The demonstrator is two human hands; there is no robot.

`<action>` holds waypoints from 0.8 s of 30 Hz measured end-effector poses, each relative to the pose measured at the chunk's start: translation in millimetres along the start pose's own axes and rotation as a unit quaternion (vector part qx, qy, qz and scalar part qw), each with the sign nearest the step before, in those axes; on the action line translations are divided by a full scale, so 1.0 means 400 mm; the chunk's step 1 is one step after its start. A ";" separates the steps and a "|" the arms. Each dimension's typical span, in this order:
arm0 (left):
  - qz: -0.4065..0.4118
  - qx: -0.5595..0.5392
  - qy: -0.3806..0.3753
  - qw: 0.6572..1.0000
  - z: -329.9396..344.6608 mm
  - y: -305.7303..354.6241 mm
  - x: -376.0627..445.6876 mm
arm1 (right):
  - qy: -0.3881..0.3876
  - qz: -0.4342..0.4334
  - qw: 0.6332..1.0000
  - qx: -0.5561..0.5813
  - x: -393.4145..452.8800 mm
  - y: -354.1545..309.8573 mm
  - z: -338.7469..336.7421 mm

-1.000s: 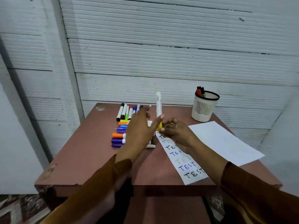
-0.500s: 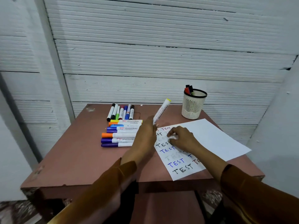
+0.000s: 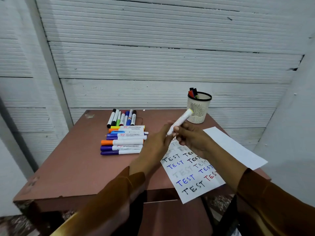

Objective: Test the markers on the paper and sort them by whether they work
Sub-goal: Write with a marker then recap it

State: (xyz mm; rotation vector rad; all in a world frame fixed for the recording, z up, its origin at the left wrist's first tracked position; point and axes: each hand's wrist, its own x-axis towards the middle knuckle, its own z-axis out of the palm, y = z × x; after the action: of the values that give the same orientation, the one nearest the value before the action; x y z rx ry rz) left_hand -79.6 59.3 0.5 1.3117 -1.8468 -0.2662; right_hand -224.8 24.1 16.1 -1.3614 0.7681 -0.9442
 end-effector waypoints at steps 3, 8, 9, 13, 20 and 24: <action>-0.018 0.003 0.009 1.000 0.004 -0.002 -0.003 | -0.003 -0.026 0.998 0.049 0.004 -0.013 -0.008; -0.069 0.090 -0.015 0.993 0.037 -0.035 -0.019 | 0.108 -0.066 0.985 0.120 0.037 -0.035 -0.047; -0.048 0.125 -0.033 0.990 0.041 -0.038 -0.026 | 0.129 -0.071 0.983 0.112 0.046 -0.035 -0.057; 0.036 0.223 -0.086 0.970 0.054 -0.044 -0.036 | 0.202 -0.085 0.974 -0.050 0.074 -0.023 -0.081; 0.035 0.244 -0.102 0.964 0.059 -0.056 -0.033 | 0.260 -0.047 0.944 -0.198 0.102 0.037 -0.083; 0.028 0.248 -0.102 0.963 0.055 -0.052 -0.032 | 0.305 -0.033 0.919 -0.247 0.102 0.082 -0.083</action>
State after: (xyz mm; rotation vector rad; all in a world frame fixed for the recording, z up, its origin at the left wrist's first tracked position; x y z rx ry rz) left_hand -79.8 55.2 -32.3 1.6089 -2.2128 0.1077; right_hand -232.9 -28.3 -16.0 -1.5359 1.5232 -1.3114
